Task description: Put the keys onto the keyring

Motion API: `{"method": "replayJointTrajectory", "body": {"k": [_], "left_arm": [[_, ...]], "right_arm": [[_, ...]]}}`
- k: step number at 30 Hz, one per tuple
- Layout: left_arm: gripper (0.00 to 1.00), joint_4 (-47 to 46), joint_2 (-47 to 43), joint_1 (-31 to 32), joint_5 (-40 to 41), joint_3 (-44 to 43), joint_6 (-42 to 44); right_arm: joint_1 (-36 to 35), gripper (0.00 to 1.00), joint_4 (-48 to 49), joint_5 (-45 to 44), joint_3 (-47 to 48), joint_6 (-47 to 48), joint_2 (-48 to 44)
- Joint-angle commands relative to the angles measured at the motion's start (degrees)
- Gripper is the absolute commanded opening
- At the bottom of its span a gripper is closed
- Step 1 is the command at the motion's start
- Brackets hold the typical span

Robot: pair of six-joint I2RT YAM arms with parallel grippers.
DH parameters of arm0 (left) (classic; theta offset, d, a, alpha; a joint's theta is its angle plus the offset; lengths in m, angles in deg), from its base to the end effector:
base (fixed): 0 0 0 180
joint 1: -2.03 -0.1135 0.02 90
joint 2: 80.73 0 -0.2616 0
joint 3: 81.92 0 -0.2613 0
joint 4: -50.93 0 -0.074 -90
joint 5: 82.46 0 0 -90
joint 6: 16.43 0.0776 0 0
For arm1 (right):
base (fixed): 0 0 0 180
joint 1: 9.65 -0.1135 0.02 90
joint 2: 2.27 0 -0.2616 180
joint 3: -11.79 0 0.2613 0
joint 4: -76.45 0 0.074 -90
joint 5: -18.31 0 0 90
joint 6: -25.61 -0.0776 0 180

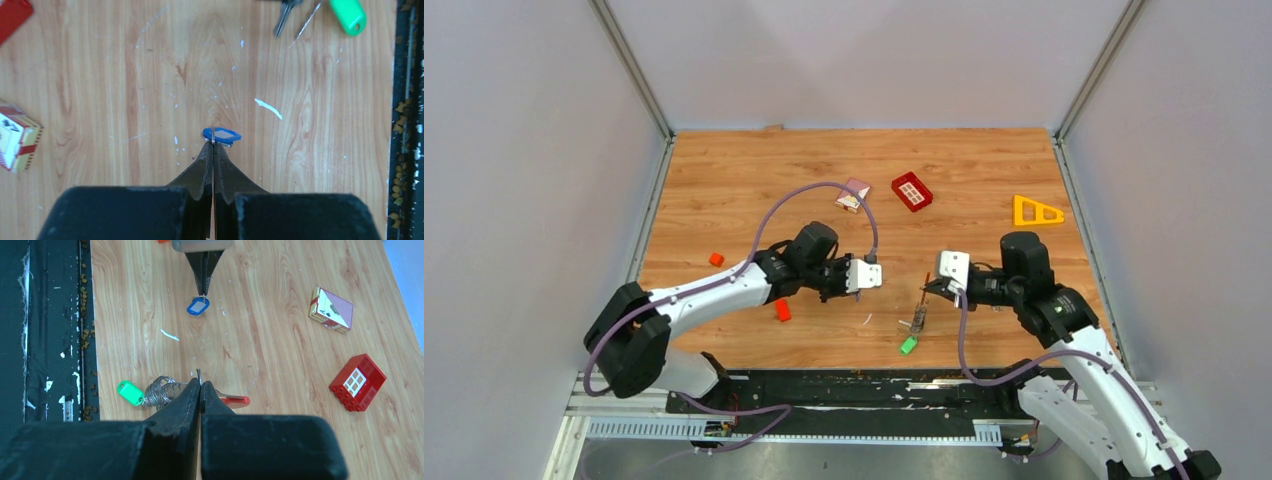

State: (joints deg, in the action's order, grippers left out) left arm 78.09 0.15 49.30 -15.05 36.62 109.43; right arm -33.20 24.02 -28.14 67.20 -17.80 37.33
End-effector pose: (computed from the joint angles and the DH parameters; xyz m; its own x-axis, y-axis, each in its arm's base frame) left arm 0.1987 -0.2590 0.1791 0.1028 0.6858 -0.7205 0.9836 0.0380 0.1765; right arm 0.1385 0.1187 0.2738 0.2028 -0.4859 -0.8501 -0.9446 0.1316 -0.3006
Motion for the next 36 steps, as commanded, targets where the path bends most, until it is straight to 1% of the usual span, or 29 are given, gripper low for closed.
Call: {"method": "replayJointTrajectory", "body": {"k": [1,6,11,17,22,25,30,36], "left_arm": [[0.00,-3.6,-6.9,-0.4,-3.6,-0.4,-2.1],[0.00,-2.3,-12.1,-0.4,-4.3,-2.3,-3.6],[0.00,-1.9,-14.1,-0.4,-5.2,-3.8,-5.1],[0.00,-3.5,-14.8,-0.1,-6.3,-4.6,-6.4],[0.00,-1.9,-13.4,1.5,-5.7,-6.8,-5.6],[0.00,-1.7,-13.6,3.3,-3.1,-7.2,-4.4],[0.00,-0.7,-13.7,6.9,3.6,-7.7,-1.4],[0.00,-2.4,-14.4,10.0,10.5,-6.5,1.9]], "right_arm": [[-1.5,0.00,7.5,2.7,4.2,-2.3,3.4],[-4.1,0.00,12.9,2.6,5.2,-4.5,8.6],[-7.7,0.00,19.0,-0.3,4.9,-7.0,12.2],[-10.7,0.00,23.7,-4.9,4.6,-9.9,14.5],[-12.0,0.00,24.1,-5.9,5.0,-10.7,16.6],[-12.5,0.00,24.4,-6.3,4.6,-10.8,16.9],[-12.7,0.00,24.9,-6.3,4.5,-11.9,17.6],[-12.7,0.00,25.2,-4.8,4.2,-13.1,17.9]]}}
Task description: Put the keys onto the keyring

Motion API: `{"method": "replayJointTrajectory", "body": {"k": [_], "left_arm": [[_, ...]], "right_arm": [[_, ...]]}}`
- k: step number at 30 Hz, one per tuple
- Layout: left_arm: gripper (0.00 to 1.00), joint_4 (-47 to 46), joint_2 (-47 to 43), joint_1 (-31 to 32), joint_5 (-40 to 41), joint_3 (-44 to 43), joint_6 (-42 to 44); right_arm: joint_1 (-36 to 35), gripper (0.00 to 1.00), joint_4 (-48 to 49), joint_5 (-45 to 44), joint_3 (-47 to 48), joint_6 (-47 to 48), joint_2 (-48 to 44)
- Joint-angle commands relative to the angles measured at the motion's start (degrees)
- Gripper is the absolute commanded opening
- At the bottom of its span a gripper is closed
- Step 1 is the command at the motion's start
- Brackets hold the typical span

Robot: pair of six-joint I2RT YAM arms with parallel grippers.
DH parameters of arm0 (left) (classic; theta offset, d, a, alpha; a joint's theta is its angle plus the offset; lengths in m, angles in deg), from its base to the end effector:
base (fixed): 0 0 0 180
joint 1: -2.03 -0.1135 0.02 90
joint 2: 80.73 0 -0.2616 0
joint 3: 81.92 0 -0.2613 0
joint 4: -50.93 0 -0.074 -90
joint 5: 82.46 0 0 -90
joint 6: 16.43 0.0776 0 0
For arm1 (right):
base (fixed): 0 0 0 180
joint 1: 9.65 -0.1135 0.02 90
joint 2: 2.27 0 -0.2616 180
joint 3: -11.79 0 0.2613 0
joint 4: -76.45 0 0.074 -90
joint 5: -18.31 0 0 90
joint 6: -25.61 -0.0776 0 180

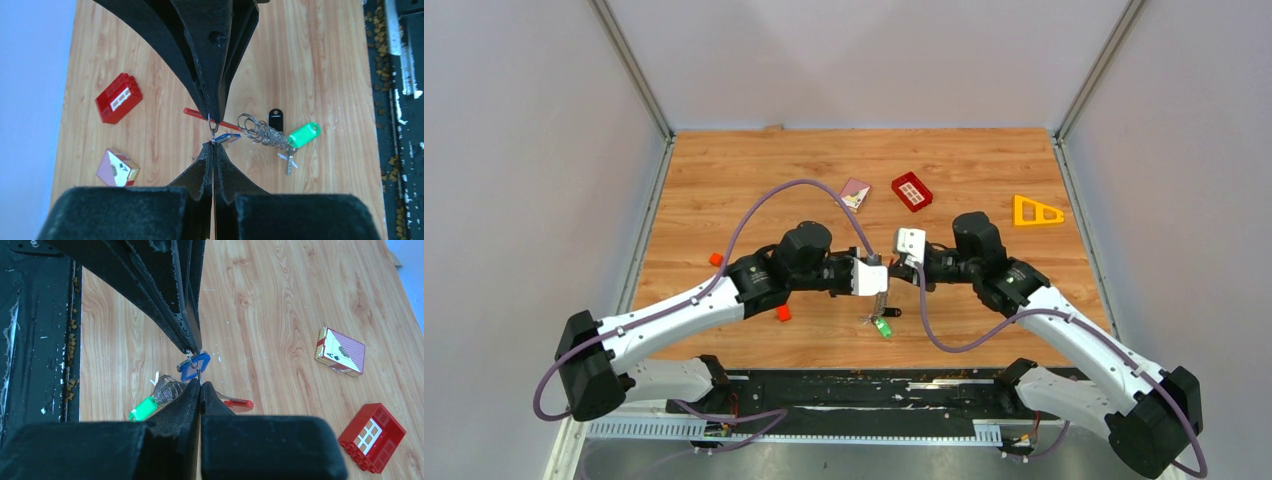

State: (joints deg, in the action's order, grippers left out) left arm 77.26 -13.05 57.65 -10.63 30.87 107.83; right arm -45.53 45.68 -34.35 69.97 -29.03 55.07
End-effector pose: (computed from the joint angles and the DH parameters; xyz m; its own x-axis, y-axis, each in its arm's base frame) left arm 0.1572 -0.2726 0.2867 0.3195 0.4803 -0.8169 0.9213 0.0441 0.3863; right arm 0.1812 0.1892 0.2699 0.1864 -0.4330 -0.8819 -0.9613 0.1049 -0.2547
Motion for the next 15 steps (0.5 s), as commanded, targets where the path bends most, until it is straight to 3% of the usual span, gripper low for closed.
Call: {"method": "replayJointTrajectory", "body": {"k": [1,15], "left_arm": [[0.00,-1.9,-1.3,2.1,7.2,-0.4,3.9],[0.00,-1.6,-1.2,3.6,9.8,0.4,7.6]], "right_arm": [[-0.4,0.00,3.6,1.6,1.4,-2.0,0.4],[-0.4,0.00,3.8,1.9,1.4,-2.6,0.9]]}}
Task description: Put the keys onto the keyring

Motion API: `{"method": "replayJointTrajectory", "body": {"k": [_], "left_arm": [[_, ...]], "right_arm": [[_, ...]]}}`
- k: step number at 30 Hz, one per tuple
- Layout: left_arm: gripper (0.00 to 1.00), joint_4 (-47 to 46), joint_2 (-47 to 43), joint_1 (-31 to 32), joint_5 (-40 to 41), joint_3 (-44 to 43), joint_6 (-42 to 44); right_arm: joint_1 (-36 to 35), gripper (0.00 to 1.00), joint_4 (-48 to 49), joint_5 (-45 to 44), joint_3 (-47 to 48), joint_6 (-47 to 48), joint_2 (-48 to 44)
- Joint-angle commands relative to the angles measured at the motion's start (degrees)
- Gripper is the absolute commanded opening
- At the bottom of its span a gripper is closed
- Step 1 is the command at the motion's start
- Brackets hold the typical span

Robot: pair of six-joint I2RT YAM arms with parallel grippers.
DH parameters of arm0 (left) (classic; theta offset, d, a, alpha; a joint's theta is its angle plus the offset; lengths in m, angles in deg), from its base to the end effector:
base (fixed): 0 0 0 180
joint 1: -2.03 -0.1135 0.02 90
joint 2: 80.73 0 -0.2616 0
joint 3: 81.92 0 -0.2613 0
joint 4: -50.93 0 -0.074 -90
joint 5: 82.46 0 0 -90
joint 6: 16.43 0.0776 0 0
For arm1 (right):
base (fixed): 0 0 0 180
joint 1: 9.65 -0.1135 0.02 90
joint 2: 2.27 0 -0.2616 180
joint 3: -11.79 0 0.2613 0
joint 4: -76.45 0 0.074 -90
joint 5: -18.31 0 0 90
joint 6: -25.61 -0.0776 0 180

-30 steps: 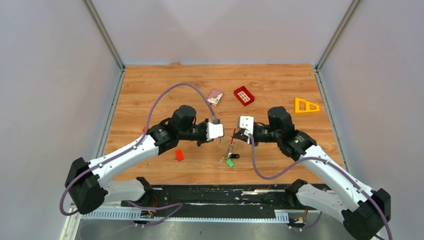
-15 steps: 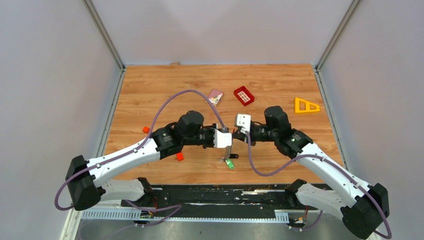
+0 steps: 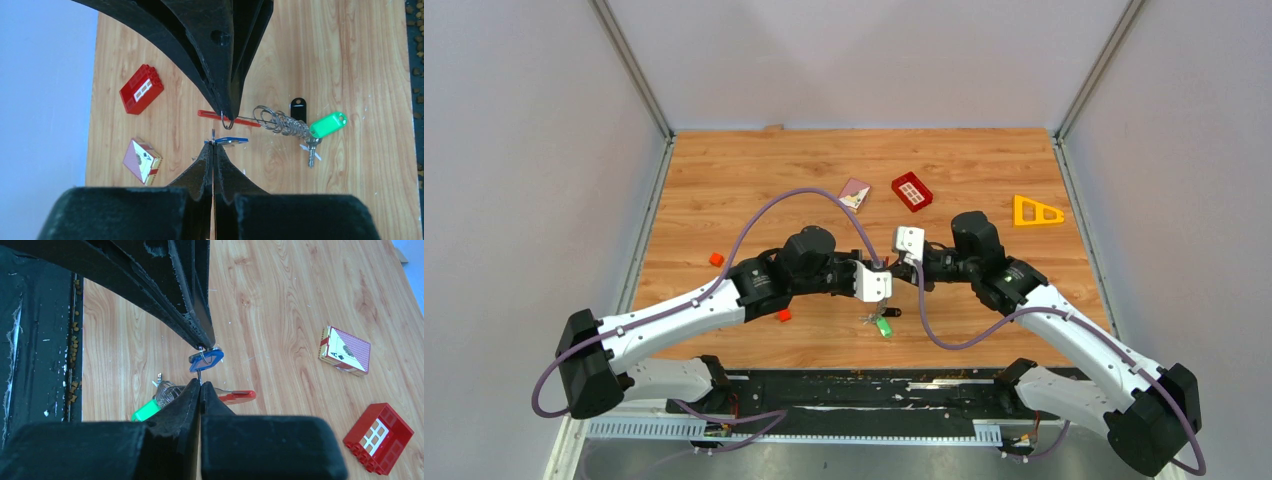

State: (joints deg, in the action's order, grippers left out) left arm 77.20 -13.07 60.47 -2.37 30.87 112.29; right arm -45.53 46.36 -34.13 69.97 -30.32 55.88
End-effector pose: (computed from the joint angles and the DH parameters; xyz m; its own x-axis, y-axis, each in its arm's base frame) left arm 0.1541 -0.2765 0.2858 0.3918 0.5395 -0.7453 0.8649 0.0604 0.4983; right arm 0.1834 0.1910 0.2680 0.1636 -0.4298 -0.8880 -0.9663 0.1114 -0.2319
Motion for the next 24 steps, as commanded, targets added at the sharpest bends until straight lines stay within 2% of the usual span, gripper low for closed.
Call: {"method": "replayJointTrajectory", "body": {"k": [1,24], "left_arm": [[0.00,-1.5,-1.1,1.1,2.2,0.5,4.1],[0.00,-8.9,-2.1,10.6,18.8,7.0,19.5]], "right_arm": [[-0.3,0.00,3.0,1.8,1.5,-1.6,0.4],[2.8,0.00,2.0,7.0,5.8,-9.1,6.6]]}}
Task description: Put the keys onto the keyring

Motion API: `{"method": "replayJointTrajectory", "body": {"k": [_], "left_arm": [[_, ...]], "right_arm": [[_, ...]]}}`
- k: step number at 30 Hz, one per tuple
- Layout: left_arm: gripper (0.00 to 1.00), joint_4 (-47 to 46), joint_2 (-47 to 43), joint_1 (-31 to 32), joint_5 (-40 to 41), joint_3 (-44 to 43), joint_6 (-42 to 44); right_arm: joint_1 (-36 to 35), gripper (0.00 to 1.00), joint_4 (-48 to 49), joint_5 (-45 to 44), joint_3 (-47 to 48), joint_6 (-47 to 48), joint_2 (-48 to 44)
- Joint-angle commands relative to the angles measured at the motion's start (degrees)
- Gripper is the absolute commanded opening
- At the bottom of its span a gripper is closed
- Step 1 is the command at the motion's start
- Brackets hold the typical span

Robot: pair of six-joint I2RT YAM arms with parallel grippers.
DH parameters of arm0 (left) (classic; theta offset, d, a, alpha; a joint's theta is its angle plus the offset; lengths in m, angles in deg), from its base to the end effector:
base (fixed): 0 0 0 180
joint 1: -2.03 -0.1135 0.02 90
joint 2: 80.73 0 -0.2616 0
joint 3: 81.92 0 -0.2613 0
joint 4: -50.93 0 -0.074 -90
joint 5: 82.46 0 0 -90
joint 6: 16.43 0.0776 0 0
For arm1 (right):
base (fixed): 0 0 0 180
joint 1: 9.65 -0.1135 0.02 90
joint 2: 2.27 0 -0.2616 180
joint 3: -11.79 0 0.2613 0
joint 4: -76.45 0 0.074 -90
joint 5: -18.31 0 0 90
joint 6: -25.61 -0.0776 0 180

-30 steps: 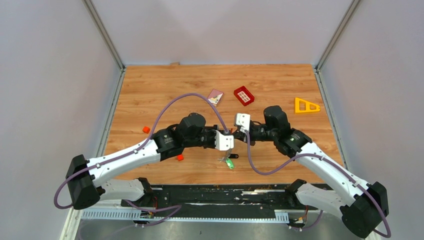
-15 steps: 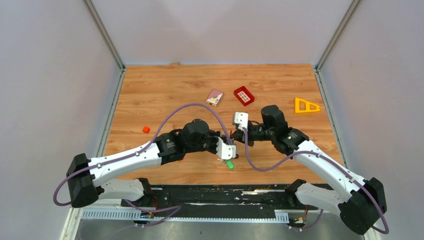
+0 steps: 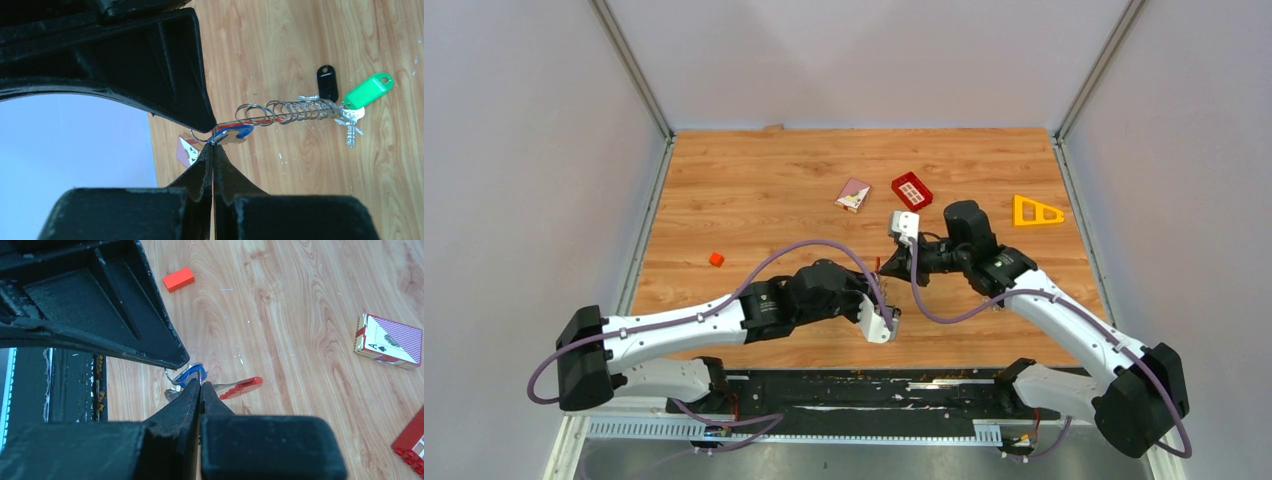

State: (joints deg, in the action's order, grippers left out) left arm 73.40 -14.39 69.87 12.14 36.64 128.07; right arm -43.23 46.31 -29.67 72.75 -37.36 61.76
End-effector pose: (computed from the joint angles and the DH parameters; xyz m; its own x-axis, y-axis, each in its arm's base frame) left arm 0.1226 -0.2845 0.2612 0.6290 0.6070 -0.4857 0.6617 -0.0900 0.7444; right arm 0.2016 0.1962 0.2626 -0.0077 -0.4103 -0.9119 -0.9890 0.1377 -0.0536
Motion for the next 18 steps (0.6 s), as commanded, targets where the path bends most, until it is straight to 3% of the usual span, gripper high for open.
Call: {"method": "replayJointTrajectory", "body": {"k": [1,10,18], "left_arm": [[0.00,-5.8,-0.6,1.4,5.3,1.6,4.4],[0.00,-8.5,-2.2,1.7,9.9,3.7,8.3],[0.00,-7.9,-1.3,1.7,8.5,3.0,10.4]], "right_arm": [[0.6,0.00,2.0,2.7,3.1,-2.3,0.9],[1.1,0.00,1.2,3.4,3.0,-2.2,1.3],[1.4,0.00,0.7,5.6,3.8,-2.9,2.5]]}}
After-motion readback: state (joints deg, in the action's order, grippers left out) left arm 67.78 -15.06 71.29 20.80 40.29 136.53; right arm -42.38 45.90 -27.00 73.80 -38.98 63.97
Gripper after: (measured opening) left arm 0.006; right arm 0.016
